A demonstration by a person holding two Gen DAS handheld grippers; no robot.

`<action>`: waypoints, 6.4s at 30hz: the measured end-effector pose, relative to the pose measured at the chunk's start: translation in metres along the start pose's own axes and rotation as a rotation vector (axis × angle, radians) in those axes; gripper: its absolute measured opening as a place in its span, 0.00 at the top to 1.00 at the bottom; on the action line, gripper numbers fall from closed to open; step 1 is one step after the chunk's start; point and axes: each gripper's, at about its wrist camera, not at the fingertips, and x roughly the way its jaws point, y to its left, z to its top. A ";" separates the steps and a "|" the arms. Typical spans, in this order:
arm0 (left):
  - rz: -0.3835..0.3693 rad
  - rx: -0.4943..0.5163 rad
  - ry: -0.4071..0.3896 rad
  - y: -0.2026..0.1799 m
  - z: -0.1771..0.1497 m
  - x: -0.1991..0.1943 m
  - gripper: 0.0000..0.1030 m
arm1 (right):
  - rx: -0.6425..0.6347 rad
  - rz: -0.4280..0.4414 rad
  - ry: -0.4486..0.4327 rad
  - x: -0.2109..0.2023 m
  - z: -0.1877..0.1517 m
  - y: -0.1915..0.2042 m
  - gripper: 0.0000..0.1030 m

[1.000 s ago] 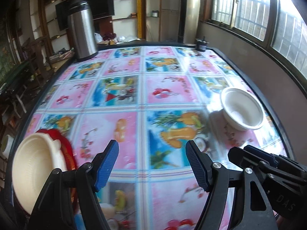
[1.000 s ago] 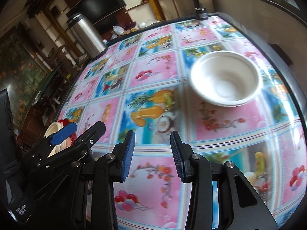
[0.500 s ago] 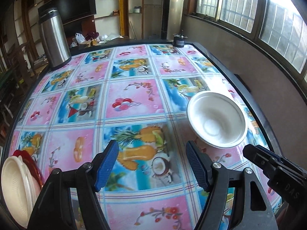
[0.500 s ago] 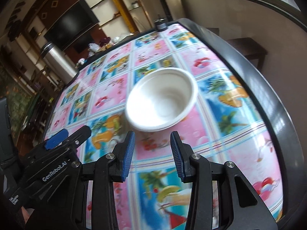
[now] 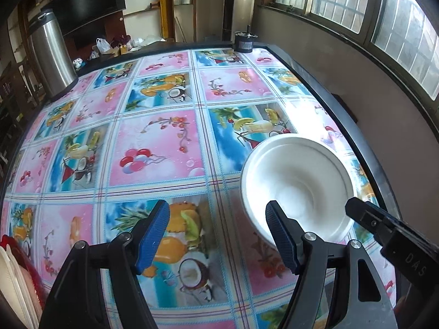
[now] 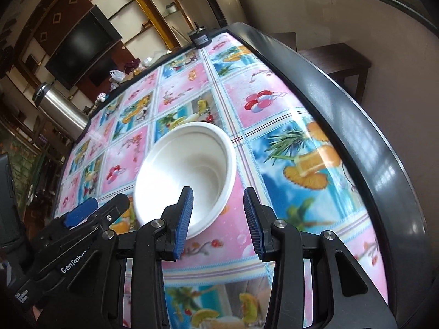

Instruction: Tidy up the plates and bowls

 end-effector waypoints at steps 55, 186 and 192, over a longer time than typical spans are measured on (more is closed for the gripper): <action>0.087 -0.058 0.012 0.074 -0.035 -0.033 0.81 | -0.276 0.089 0.032 -0.003 -0.050 0.115 0.79; 0.441 -0.343 -0.226 0.277 -0.177 -0.159 0.20 | -0.596 0.245 0.040 -0.024 -0.202 0.306 0.51; 0.370 -0.338 -0.245 0.277 -0.177 -0.162 0.20 | -0.587 0.247 0.042 -0.023 -0.201 0.302 0.51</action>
